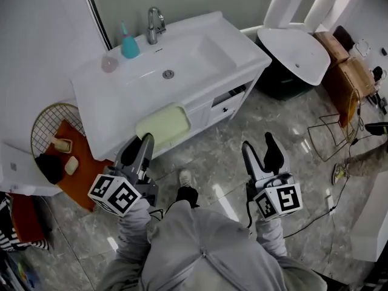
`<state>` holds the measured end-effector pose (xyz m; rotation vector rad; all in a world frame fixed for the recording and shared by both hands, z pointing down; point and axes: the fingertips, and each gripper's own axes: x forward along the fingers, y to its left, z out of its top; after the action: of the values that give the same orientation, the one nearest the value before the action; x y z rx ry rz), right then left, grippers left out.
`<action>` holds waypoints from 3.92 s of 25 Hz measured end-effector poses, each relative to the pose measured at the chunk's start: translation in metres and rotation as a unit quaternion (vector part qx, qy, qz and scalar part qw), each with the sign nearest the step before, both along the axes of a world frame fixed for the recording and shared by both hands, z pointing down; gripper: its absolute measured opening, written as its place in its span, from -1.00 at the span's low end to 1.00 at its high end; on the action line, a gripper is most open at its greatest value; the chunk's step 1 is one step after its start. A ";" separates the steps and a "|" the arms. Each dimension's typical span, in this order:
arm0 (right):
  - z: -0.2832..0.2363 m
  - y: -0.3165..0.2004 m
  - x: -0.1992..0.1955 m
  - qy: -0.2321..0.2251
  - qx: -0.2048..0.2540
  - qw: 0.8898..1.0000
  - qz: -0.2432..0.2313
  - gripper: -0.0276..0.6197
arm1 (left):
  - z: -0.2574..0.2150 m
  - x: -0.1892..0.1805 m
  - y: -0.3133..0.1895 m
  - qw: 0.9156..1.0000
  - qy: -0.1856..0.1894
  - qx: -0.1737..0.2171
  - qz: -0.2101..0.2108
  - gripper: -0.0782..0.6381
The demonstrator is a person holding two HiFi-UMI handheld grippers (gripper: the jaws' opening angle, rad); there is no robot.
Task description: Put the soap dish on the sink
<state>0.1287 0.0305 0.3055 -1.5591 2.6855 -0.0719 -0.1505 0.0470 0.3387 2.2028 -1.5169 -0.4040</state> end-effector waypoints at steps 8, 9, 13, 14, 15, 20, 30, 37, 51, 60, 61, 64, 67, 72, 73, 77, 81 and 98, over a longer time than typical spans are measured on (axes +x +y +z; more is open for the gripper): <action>-0.012 -0.115 -0.028 0.006 0.000 1.000 0.018 -0.05 | 0.009 -0.020 -0.130 1.000 -0.004 -0.003 0.027 -0.42; -0.014 -0.127 -0.030 0.006 0.001 1.000 0.020 -0.05 | 0.012 -0.022 -0.145 1.000 -0.006 -0.005 0.030 -0.42; -0.011 -0.168 -0.039 0.010 -0.002 0.999 0.030 -0.05 | 0.023 -0.026 -0.197 0.999 -0.008 -0.018 0.044 -0.42; -0.009 -0.177 -0.040 0.011 -0.005 0.999 0.033 -0.05 | 0.027 -0.026 -0.210 0.999 -0.007 -0.023 0.048 -0.42; -0.007 -0.185 -0.040 0.010 -0.008 0.999 0.036 -0.05 | 0.032 -0.025 -0.222 0.998 -0.005 -0.028 0.052 -0.42; 0.000 -0.218 -0.031 0.012 -0.019 0.998 0.051 -0.05 | 0.051 -0.012 -0.276 0.996 0.005 -0.053 0.069 -0.42; 0.020 -0.299 -0.005 0.016 -0.039 0.998 0.057 -0.05 | 0.095 0.027 -0.384 0.992 -0.005 -0.098 0.074 -0.42; 0.031 -0.357 0.024 0.019 -0.055 0.997 0.056 -0.05 | 0.144 0.068 -0.454 0.984 0.012 -0.162 0.071 -0.42; 0.057 -0.423 0.080 0.017 -0.094 0.994 0.060 -0.05 | 0.218 0.148 -0.540 0.961 0.038 -0.260 0.088 -0.42; 0.063 -0.449 0.107 0.007 -0.099 0.993 0.070 -0.05 | 0.242 0.184 -0.574 0.948 0.031 -0.302 0.099 -0.42; 0.064 -0.451 0.110 0.006 -0.099 0.992 0.071 -0.05 | 0.243 0.187 -0.576 0.947 0.033 -0.304 0.099 -0.41; 0.066 -0.457 0.116 0.004 -0.102 0.992 0.073 -0.05 | 0.244 0.195 -0.584 0.946 0.036 -0.306 0.099 -0.41; 0.069 -0.463 0.121 0.003 -0.104 0.992 0.071 -0.05 | 0.248 0.201 -0.590 0.945 0.030 -0.311 0.096 -0.40; 0.073 -0.467 0.128 0.002 -0.111 0.991 0.072 -0.05 | 0.252 0.211 -0.594 0.945 -0.003 -0.313 0.099 -0.40; 0.074 -0.468 0.130 0.002 -0.111 0.991 0.072 -0.05 | 0.252 0.213 -0.594 0.945 -0.013 -0.312 0.101 -0.40; 0.078 -0.468 0.135 -0.002 -0.113 0.991 0.072 -0.05 | 0.253 0.226 -0.595 0.943 -0.069 -0.304 0.117 -0.38; 0.080 -0.468 0.141 -0.004 -0.115 0.991 0.073 -0.05 | 0.253 0.236 -0.597 0.940 -0.114 -0.295 0.126 -0.22; 0.082 -0.465 0.146 -0.011 -0.117 0.991 0.070 -0.05 | 0.237 0.245 -0.599 0.932 -0.235 -0.243 0.130 0.17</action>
<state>0.2745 -0.4345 0.3880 -1.7903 2.6209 -0.4108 0.0940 -0.5517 0.5756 2.1229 -1.3181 0.5684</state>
